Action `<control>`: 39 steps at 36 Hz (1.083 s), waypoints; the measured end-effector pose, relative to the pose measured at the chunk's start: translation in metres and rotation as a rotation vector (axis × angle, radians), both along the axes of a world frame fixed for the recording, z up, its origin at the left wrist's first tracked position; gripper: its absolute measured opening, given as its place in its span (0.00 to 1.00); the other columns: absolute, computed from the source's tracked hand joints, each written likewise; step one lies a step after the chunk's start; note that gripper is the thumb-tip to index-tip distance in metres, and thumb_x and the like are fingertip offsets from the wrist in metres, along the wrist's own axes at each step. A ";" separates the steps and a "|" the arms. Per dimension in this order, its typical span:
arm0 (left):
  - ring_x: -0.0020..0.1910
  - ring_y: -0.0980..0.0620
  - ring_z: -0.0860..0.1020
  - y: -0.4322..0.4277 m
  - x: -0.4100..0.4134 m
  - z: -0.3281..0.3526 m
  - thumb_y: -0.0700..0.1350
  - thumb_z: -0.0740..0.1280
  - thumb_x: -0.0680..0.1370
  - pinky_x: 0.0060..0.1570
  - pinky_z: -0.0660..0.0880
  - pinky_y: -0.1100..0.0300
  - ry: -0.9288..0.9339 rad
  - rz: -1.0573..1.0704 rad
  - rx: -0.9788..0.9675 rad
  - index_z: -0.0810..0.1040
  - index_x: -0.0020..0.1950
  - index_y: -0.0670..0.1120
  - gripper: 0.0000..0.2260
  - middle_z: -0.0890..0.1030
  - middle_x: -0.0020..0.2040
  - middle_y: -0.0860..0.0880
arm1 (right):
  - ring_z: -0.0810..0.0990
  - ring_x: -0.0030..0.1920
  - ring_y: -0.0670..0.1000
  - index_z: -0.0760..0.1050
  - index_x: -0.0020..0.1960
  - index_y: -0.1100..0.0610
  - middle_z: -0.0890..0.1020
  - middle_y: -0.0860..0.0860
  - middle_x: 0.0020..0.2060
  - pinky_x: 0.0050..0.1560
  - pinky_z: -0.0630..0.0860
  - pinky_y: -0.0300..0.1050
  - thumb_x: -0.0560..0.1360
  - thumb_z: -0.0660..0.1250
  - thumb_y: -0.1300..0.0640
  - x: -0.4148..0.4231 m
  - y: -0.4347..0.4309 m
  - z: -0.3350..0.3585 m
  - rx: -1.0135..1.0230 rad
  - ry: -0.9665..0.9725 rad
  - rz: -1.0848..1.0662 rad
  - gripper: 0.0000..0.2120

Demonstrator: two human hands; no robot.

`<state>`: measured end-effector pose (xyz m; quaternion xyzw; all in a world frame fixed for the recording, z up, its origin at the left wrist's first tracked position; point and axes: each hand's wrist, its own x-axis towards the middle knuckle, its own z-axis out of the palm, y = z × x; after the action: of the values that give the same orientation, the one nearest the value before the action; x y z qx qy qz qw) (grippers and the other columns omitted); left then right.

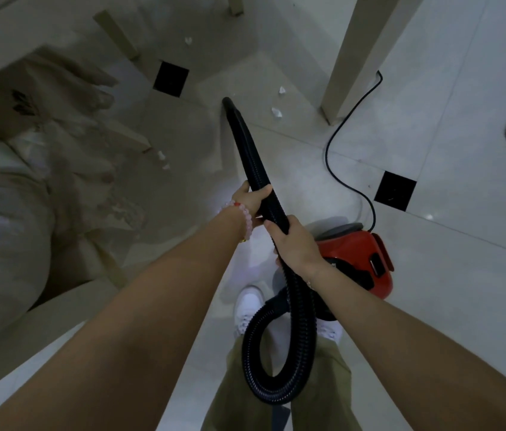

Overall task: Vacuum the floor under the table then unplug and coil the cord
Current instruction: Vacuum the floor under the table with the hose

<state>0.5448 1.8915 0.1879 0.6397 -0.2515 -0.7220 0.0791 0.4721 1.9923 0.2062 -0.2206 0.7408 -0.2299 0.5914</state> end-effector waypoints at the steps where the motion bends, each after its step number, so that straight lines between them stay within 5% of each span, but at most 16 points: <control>1: 0.54 0.44 0.76 -0.002 0.000 0.001 0.41 0.64 0.79 0.56 0.76 0.50 0.000 -0.021 -0.003 0.67 0.70 0.46 0.19 0.77 0.53 0.44 | 0.78 0.29 0.51 0.70 0.56 0.58 0.78 0.52 0.36 0.37 0.75 0.45 0.78 0.59 0.42 0.001 -0.002 0.000 -0.003 0.022 0.008 0.19; 3: 0.54 0.44 0.76 -0.006 0.001 0.001 0.41 0.63 0.79 0.57 0.75 0.50 -0.005 -0.056 -0.002 0.66 0.71 0.46 0.20 0.76 0.57 0.42 | 0.77 0.29 0.51 0.70 0.57 0.58 0.78 0.51 0.36 0.36 0.75 0.45 0.78 0.58 0.42 0.005 -0.004 0.000 -0.010 0.054 0.021 0.19; 10: 0.48 0.47 0.76 -0.008 0.002 0.004 0.40 0.62 0.80 0.49 0.76 0.52 0.011 -0.095 0.036 0.66 0.71 0.46 0.19 0.76 0.46 0.47 | 0.78 0.29 0.52 0.69 0.56 0.58 0.78 0.52 0.36 0.37 0.76 0.45 0.77 0.58 0.41 0.008 -0.001 -0.002 0.021 0.078 0.039 0.20; 17: 0.53 0.44 0.76 -0.006 0.003 0.004 0.41 0.62 0.80 0.54 0.76 0.51 -0.009 -0.085 0.009 0.66 0.71 0.45 0.19 0.75 0.55 0.43 | 0.78 0.30 0.52 0.69 0.56 0.58 0.78 0.54 0.38 0.36 0.76 0.48 0.77 0.59 0.42 0.003 -0.005 0.000 0.021 0.014 0.040 0.20; 23: 0.52 0.46 0.77 0.015 0.006 0.012 0.42 0.65 0.78 0.46 0.77 0.55 -0.038 -0.105 0.046 0.62 0.74 0.47 0.25 0.77 0.59 0.41 | 0.76 0.28 0.50 0.70 0.53 0.57 0.78 0.54 0.36 0.31 0.73 0.44 0.76 0.61 0.41 0.009 0.022 0.005 0.073 -0.022 -0.038 0.19; 28: 0.52 0.47 0.77 0.043 0.003 0.020 0.43 0.67 0.77 0.46 0.78 0.57 -0.007 -0.148 0.088 0.59 0.75 0.51 0.29 0.77 0.62 0.41 | 0.80 0.35 0.54 0.72 0.55 0.53 0.80 0.53 0.36 0.44 0.80 0.54 0.75 0.61 0.39 0.016 0.060 0.012 0.115 -0.023 -0.155 0.19; 39: 0.62 0.42 0.76 0.071 -0.018 0.027 0.43 0.67 0.77 0.55 0.75 0.55 -0.019 -0.267 0.047 0.60 0.75 0.49 0.29 0.74 0.67 0.40 | 0.80 0.38 0.56 0.72 0.53 0.52 0.80 0.53 0.37 0.47 0.79 0.57 0.77 0.61 0.43 0.011 0.089 0.018 0.107 0.000 -0.256 0.13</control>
<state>0.5269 1.9630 0.2146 0.6091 -0.3182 -0.7257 -0.0349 0.4828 2.0816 0.2247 -0.0925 0.7739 -0.2636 0.5683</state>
